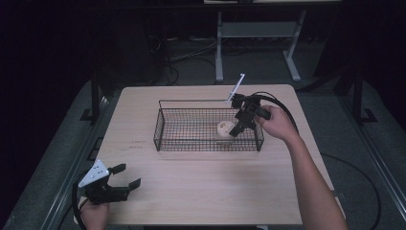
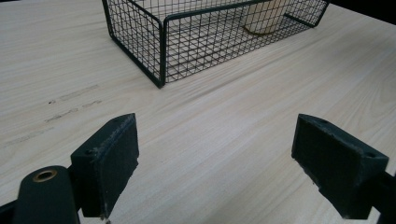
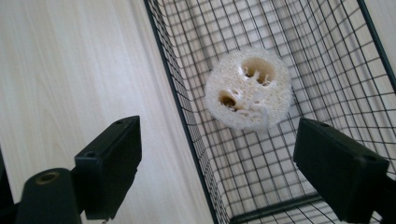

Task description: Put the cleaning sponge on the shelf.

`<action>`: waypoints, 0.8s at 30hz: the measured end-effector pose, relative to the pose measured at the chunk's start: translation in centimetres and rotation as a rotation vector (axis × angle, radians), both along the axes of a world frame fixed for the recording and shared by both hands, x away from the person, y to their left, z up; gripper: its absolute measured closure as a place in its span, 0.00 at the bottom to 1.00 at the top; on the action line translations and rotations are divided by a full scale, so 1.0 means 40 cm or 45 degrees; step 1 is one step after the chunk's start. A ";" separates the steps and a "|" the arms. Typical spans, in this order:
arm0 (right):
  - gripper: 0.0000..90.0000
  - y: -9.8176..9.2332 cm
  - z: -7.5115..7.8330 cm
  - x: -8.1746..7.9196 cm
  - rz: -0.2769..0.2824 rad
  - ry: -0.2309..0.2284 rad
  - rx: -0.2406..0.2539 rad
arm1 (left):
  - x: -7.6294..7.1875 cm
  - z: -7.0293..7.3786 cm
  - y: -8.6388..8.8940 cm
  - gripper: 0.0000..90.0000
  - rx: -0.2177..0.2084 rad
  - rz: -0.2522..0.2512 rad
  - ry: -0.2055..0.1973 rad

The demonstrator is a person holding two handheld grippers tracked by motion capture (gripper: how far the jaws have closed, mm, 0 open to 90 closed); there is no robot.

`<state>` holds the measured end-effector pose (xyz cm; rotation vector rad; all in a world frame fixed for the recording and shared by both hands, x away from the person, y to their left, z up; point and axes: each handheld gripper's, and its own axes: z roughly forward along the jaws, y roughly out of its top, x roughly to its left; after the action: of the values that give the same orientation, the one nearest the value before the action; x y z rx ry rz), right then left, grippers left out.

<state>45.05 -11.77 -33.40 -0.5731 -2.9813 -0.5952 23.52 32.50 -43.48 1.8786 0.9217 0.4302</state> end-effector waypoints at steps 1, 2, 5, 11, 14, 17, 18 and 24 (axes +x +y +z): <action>0.17 -0.002 0.000 -0.002 -0.003 0.003 0.004 | 0.000 0.000 0.000 0.15 0.003 0.000 -0.004; 0.17 -0.005 -0.003 -0.007 -0.009 -0.003 0.009 | 0.000 0.000 0.000 0.15 0.002 0.001 -0.004; 0.17 -0.014 -0.008 -0.022 0.017 -0.018 0.022 | 0.001 -0.001 -0.001 0.15 0.005 -0.003 0.000; 0.17 -0.038 -0.009 -0.040 -0.004 -0.041 0.066 | 0.001 -0.001 -0.003 0.15 0.007 -0.004 0.001; 0.17 -0.044 -0.012 -0.050 0.002 -0.033 0.066 | 0.002 -0.002 -0.003 0.15 0.007 -0.005 0.007; 0.17 -0.050 -0.014 -0.061 0.010 -0.028 0.089 | 0.002 -0.002 -0.004 0.15 0.010 -0.007 0.005; 0.17 -0.052 -0.015 -0.067 0.013 -0.032 0.084 | 0.002 -0.002 -0.004 0.15 0.009 -0.008 0.007; 0.17 -0.066 -0.016 -0.090 0.013 -0.044 0.100 | 0.001 -0.001 -0.005 0.15 0.012 -0.009 0.003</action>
<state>41.44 -14.40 -34.04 -0.5465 -2.9749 -0.7245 23.56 32.28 -43.54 1.8911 0.9157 0.4289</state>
